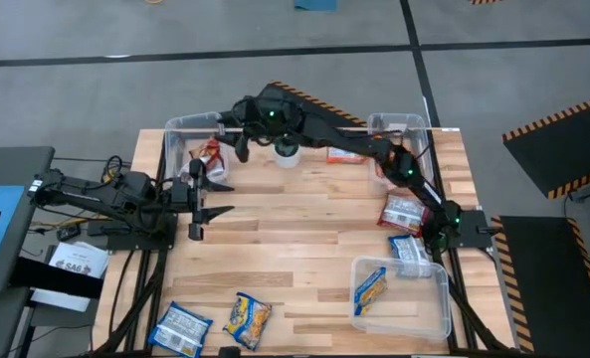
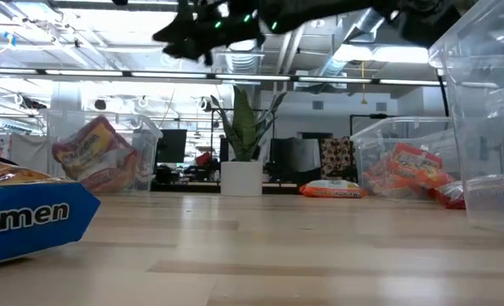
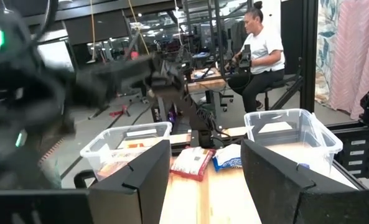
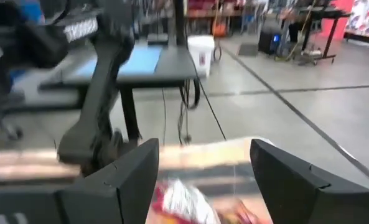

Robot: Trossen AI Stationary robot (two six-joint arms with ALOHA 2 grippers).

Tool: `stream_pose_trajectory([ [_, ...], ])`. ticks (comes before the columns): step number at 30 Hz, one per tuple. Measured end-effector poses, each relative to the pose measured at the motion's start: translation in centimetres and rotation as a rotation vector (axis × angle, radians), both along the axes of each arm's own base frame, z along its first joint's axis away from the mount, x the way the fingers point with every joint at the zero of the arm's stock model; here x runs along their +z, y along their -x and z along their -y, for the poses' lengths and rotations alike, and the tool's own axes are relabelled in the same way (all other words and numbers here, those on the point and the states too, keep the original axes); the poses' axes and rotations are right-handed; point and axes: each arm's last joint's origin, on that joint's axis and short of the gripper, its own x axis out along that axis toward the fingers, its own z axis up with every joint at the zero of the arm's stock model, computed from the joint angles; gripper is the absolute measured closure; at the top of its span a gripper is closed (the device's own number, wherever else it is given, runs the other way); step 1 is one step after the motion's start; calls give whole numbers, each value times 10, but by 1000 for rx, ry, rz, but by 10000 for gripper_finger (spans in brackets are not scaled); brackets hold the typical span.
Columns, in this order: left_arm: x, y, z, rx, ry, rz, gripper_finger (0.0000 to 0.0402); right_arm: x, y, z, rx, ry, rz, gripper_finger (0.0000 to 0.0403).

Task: Sort Maruchan noodles
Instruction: Put the red noodle pack in the top left transparent bin

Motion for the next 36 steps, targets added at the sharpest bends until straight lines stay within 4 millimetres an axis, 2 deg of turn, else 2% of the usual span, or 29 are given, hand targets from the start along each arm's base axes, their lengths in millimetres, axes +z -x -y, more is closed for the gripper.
stream_pose_trajectory([
  [4, -1, 0, 0, 0, -1, -12, 214, 27, 30, -7, 2, 86, -177, 127],
  [9, -2, 0, 0, -2, 10, -24, 214, 53, 81, -25, 12, 91, -474, 127],
  [13, -3, 0, 0, -4, 28, -26, 214, 59, 116, -44, 39, 21, -682, 127],
  [19, -5, -3, 1, -6, 43, -42, 214, 39, 139, -88, 78, 22, -821, 127],
  [23, -7, -7, 1, 16, 44, -59, 214, 9, 162, -113, 84, 39, -865, 127],
  [29, -9, -12, 0, 69, 43, -68, 214, -29, 222, -138, -11, -3, -831, 127],
  [36, -14, -24, 2, 73, 36, -89, 214, -50, 286, -154, -145, -45, -595, 127],
])
